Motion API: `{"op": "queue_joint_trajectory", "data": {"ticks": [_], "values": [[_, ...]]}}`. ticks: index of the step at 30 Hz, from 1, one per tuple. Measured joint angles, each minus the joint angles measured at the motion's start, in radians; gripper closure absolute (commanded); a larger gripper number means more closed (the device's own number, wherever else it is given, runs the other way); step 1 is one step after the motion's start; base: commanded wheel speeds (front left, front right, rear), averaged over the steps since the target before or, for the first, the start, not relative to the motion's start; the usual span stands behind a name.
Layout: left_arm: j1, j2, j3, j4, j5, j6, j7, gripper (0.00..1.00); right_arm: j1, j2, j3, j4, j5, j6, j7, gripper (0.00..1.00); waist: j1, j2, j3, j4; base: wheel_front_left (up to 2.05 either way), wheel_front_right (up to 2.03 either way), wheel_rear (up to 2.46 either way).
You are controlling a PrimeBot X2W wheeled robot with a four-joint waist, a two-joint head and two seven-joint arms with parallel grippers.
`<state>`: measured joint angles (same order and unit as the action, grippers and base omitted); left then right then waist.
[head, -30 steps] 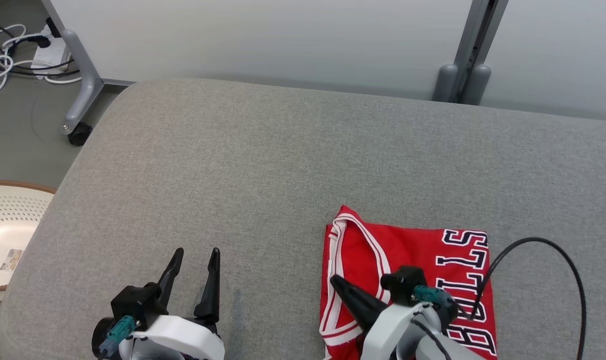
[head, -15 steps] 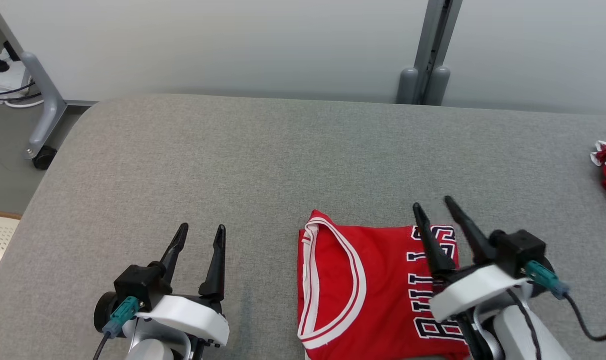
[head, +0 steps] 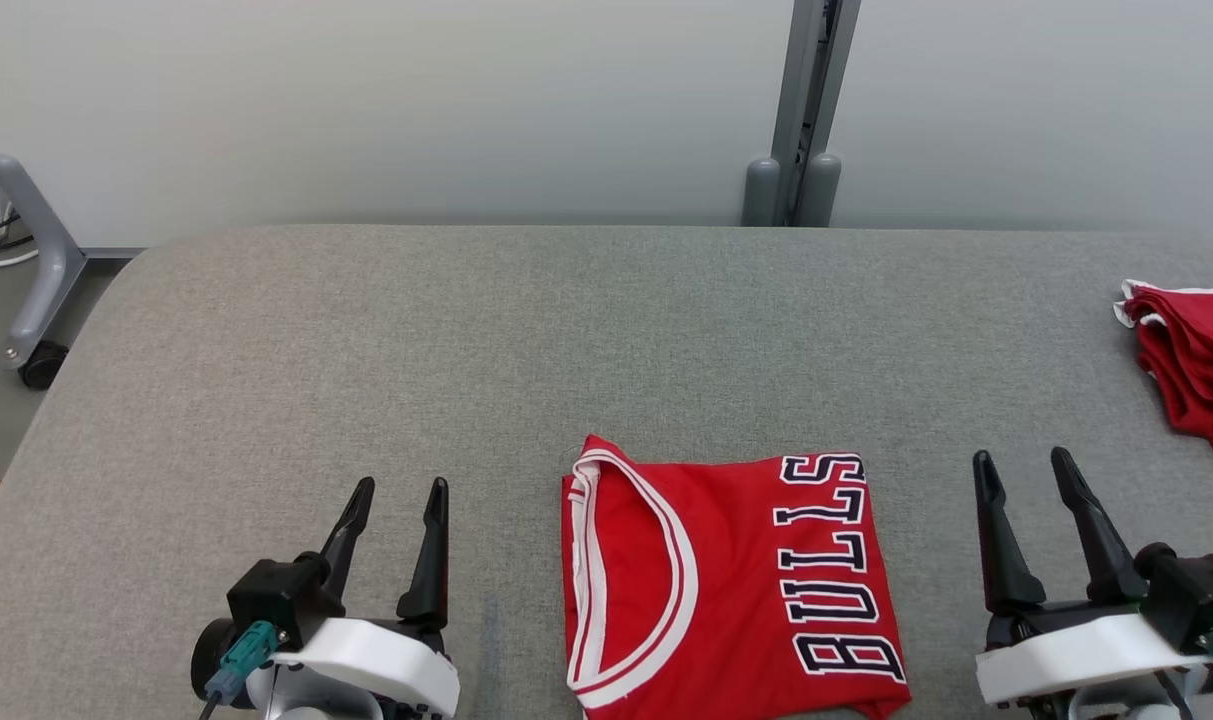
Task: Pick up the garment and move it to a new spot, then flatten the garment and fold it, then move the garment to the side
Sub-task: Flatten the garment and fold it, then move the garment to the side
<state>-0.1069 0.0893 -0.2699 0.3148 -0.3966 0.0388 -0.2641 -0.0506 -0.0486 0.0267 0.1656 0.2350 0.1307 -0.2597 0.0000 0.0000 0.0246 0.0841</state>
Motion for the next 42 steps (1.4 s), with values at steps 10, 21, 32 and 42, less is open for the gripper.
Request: {"op": "queue_joint_trajectory", "data": {"ticks": [10, 21, 32, 42], "values": [[0.021, -0.008, 0.024, 0.0, 0.002, -0.003, 0.0, 0.0, 0.04, 0.0, -0.027, -0.014, 0.02, 0.0, 0.004, 0.0, 0.0, 0.0, -0.017, -0.005, 0.0, 0.0, 0.0], [0.023, -0.015, 0.037, 0.002, 0.023, -0.004, 0.0, 0.0, 0.043, 0.0, -0.034, -0.014, 0.012, 0.0, 0.022, 0.0, 0.0, 0.0, -0.023, -0.001, 0.0, 0.0, 0.0], [0.023, -0.021, 0.043, 0.009, 0.029, -0.015, 0.0, 0.0, 0.028, 0.0, -0.055, 0.012, -0.008, 0.0, 0.07, 0.0, 0.0, 0.0, -0.02, 0.013, 0.0, 0.0, 0.0], [0.023, -0.029, 0.043, 0.016, 0.035, -0.021, 0.0, 0.0, -0.031, -0.065, -0.034, 0.083, 0.054, 0.0, 0.412, 0.0, 0.0, 0.0, -0.009, 0.05, 0.0, 0.0, 0.0]]}}
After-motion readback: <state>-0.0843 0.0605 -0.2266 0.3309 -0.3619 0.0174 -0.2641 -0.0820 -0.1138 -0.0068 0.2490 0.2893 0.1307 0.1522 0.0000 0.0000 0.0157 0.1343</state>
